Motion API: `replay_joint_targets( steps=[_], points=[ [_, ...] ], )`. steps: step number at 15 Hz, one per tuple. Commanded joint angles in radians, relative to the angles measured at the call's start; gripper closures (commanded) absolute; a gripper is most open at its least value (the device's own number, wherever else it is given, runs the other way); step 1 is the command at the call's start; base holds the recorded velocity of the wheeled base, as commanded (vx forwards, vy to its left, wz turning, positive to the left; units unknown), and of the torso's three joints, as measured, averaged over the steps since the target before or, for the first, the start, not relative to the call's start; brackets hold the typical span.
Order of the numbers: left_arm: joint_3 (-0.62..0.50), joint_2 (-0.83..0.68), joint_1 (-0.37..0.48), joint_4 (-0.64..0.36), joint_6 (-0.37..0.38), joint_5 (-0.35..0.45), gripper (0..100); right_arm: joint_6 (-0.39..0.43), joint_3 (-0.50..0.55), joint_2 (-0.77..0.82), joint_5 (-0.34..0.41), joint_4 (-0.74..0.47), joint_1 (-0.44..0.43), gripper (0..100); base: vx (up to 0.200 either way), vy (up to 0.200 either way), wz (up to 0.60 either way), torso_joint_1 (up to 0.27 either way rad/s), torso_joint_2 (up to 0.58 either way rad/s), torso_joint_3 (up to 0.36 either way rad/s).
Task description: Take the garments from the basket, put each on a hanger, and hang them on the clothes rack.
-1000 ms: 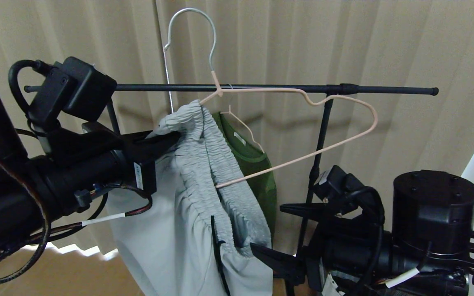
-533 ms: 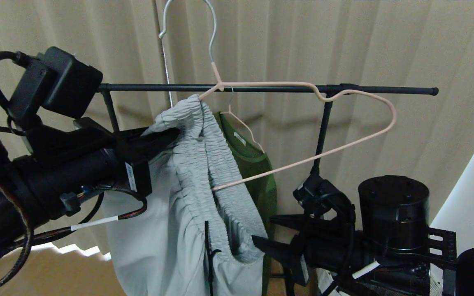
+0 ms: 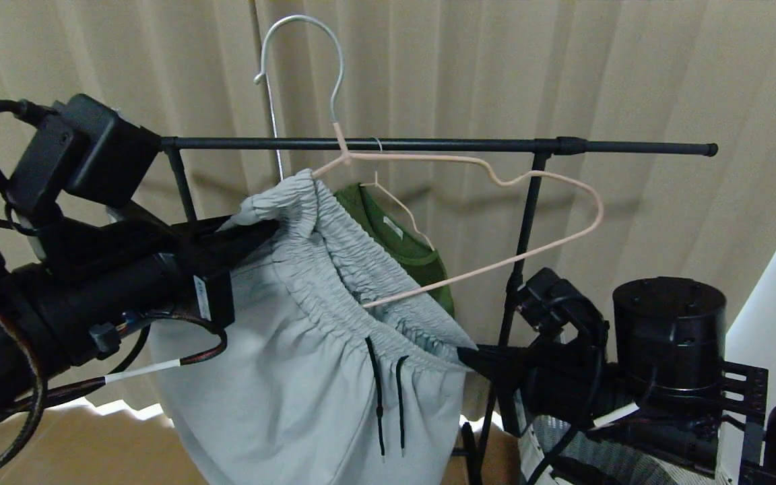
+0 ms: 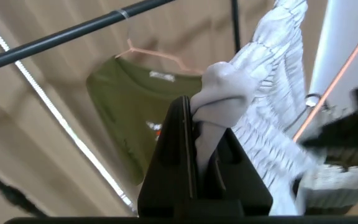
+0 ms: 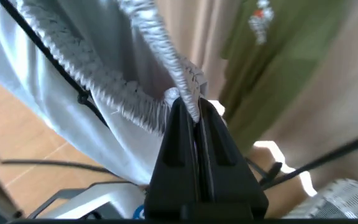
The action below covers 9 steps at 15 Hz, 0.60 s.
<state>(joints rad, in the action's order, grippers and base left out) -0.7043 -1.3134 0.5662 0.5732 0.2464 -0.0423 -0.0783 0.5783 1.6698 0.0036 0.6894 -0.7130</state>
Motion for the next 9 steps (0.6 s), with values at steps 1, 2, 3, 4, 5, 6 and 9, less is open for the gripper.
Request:
replay_joint_targets(
  steps=[1,2,3,4,5,6,9],
  points=[
    [0.029,0.0,-0.052,0.001,0.027,0.002,100,0.005,0.005,-0.051,-0.001,-0.002,0.035,100,0.0,0.0,0.0,0.0,0.0,0.0],
    [0.045,0.002,-0.065,0.001,0.042,0.004,100,0.006,0.008,-0.061,-0.002,-0.002,0.055,100,0.0,0.0,0.0,0.0,0.0,0.0],
    [0.075,0.005,-0.088,0.001,0.076,0.004,100,0.008,0.009,-0.07,-0.002,-0.002,0.076,100,0.0,0.0,0.0,0.0,0.0,0.0],
    [0.101,0.013,-0.106,0.001,0.11,0.004,100,0.008,0.003,-0.078,-0.002,-0.002,0.086,100,0.0,0.0,0.0,0.0,0.0,0.0],
    [0.118,0.017,-0.123,0.001,0.137,0.004,100,0.006,0.0,-0.082,-0.002,-0.002,0.09,100,0.0,0.0,0.0,0.0,0.0,0.0],
    [0.144,0.023,-0.152,0.002,0.188,0.004,100,0.005,-0.002,-0.088,-0.002,-0.002,0.102,100,0.0,0.0,0.0,0.0,0.0,0.0],
    [0.18,0.046,-0.167,0.001,0.206,0.004,100,0.008,0.009,-0.084,-0.013,-0.002,0.156,100,0.0,0.0,0.0,0.0,0.0,0.0]
  ],
)
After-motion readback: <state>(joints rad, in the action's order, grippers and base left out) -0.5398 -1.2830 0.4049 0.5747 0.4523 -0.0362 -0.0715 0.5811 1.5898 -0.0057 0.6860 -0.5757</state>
